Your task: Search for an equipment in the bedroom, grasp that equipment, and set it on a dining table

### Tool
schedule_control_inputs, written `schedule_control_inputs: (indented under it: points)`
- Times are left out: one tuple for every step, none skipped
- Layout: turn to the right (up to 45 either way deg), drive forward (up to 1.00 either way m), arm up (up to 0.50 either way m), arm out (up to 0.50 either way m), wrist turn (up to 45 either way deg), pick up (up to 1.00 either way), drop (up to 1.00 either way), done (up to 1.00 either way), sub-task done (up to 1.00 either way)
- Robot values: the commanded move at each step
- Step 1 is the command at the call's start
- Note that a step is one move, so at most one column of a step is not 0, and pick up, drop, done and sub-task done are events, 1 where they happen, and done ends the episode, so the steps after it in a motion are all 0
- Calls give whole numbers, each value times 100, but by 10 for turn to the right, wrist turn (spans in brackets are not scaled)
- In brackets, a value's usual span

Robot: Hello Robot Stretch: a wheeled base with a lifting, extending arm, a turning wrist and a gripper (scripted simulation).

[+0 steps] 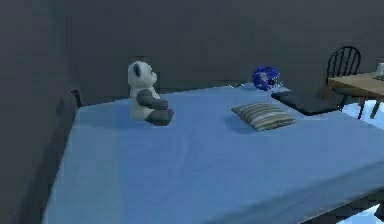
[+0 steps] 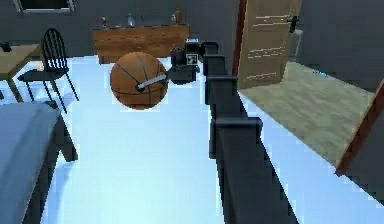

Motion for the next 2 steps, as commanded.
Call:
schedule_control_inputs:
  points:
    - [450, 0, 0, 0, 0, 0, 0, 0, 0]
    - [240, 0, 0, 0, 0, 0, 0, 0, 0]
